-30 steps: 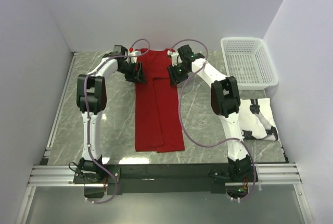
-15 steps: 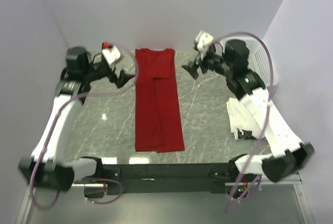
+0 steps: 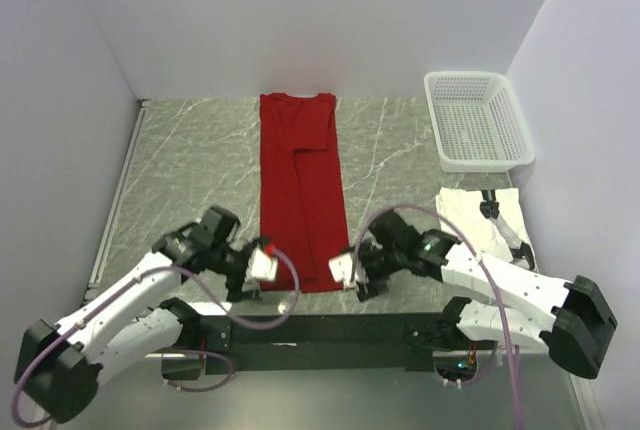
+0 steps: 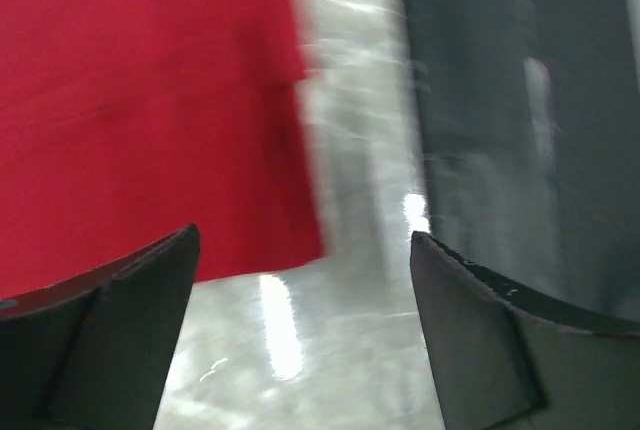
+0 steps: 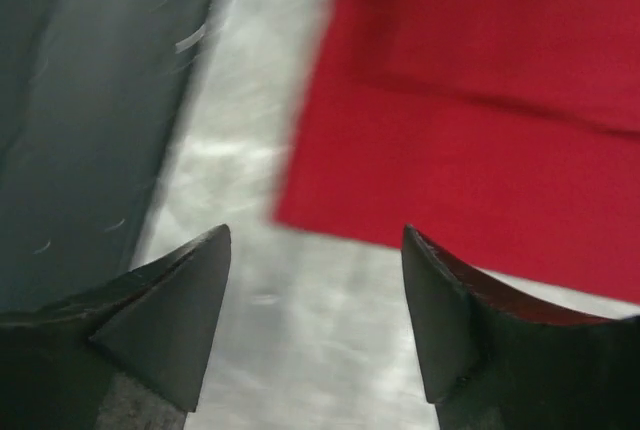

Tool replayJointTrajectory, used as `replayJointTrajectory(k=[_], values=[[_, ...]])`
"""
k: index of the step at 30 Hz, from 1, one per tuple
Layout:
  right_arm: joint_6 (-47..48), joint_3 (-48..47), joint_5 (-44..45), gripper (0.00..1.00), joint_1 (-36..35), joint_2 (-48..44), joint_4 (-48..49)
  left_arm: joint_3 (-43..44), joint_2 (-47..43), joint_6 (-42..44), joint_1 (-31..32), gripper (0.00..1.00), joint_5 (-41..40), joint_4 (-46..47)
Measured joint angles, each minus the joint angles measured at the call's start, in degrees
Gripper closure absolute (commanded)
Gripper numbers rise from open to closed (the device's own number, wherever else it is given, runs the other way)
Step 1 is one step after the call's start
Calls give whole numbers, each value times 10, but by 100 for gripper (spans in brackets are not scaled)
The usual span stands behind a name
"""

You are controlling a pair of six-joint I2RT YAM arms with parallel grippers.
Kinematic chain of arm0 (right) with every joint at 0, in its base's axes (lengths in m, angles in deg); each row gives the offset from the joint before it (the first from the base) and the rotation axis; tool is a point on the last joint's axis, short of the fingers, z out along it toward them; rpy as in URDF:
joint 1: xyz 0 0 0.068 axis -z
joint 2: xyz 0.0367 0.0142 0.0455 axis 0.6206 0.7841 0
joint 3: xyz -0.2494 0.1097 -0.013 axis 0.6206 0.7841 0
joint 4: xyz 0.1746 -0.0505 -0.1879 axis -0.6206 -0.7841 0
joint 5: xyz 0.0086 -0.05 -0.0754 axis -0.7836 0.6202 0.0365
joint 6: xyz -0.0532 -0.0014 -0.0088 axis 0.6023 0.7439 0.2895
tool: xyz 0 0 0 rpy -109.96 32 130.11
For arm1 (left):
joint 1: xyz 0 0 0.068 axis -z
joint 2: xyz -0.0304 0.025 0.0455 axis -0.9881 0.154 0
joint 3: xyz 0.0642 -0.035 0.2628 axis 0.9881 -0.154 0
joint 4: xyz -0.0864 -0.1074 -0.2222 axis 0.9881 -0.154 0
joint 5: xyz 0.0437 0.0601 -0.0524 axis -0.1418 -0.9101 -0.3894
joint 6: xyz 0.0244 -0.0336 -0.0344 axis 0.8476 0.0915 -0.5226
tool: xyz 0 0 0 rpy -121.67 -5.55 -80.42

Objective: Fold and stack the t-shirts
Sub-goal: Fold the tshirt

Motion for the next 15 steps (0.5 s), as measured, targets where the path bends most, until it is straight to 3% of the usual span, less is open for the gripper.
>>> replayJointTrajectory(k=[6,15], values=[[22,87,38,35,-62,24,33,-69,-23,-12,130,24,-70,42],[37,100,98,37,-93,94,118,-93,43,-22,158,33,-150,132]])
